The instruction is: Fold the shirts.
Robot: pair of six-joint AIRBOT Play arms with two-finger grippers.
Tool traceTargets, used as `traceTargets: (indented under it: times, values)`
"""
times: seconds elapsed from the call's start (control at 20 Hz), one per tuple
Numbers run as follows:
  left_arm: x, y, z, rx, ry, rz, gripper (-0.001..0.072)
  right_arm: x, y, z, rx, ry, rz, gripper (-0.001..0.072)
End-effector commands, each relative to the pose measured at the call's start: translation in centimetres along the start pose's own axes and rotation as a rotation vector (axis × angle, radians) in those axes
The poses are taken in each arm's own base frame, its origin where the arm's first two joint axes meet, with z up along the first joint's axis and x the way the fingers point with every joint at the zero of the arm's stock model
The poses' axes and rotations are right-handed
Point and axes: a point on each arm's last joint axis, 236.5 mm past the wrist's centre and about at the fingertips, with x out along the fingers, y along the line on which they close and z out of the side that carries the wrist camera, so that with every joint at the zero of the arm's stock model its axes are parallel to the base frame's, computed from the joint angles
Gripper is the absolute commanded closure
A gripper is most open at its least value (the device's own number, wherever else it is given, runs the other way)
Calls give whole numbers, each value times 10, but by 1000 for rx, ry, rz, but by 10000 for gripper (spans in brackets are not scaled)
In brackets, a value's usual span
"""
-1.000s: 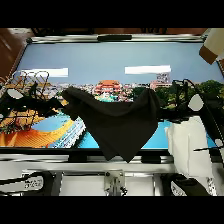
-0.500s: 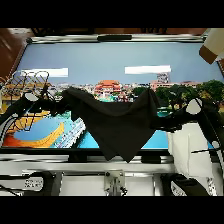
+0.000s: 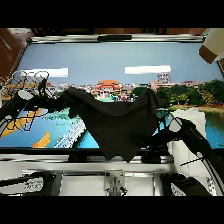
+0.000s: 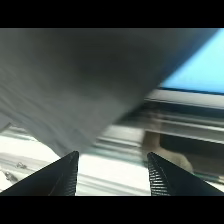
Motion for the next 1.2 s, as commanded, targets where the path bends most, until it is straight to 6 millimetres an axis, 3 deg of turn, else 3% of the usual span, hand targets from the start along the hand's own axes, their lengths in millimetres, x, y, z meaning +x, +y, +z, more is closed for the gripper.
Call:
traceTargets:
  times: [0.0, 0.25, 0.45, 0.7, 0.8, 0.85, 1.0, 1.05, 1.15]
  values:
    - [-15, -13, -2, 40, -6, -20, 678, 21, 19, -7, -18, -17, 12, 161]
    - [-30, -25, -1, 70, -27, -35, 679, 31, 32, -9, -48, -31, 6, 161]
    - [-40, -34, -4, 93, -30, -47, 678, 57, 44, -24, -58, 47, 8, 161]
    - [-51, -41, -3, 120, -53, -53, 679, 72, 67, -14, -50, -6, 64, 176]
    - [-53, -42, -2, 123, -58, -54, 678, 71, 67, -13, -51, -9, 64, 574]
    - [-54, -43, -2, 126, -61, -56, 678, 71, 67, -14, -52, -6, 64, 632]
    - [-68, -51, 4, 154, -98, -62, 679, 52, 70, -12, -156, -35, 39, 633]
    - [-81, -58, 12, 185, -138, -66, 680, 37, 69, -8, -225, -63, 3, 634]
    - [-125, -84, 36, 270, -262, -80, 681, -18, 64, 8, -373, -176, -120, 634]
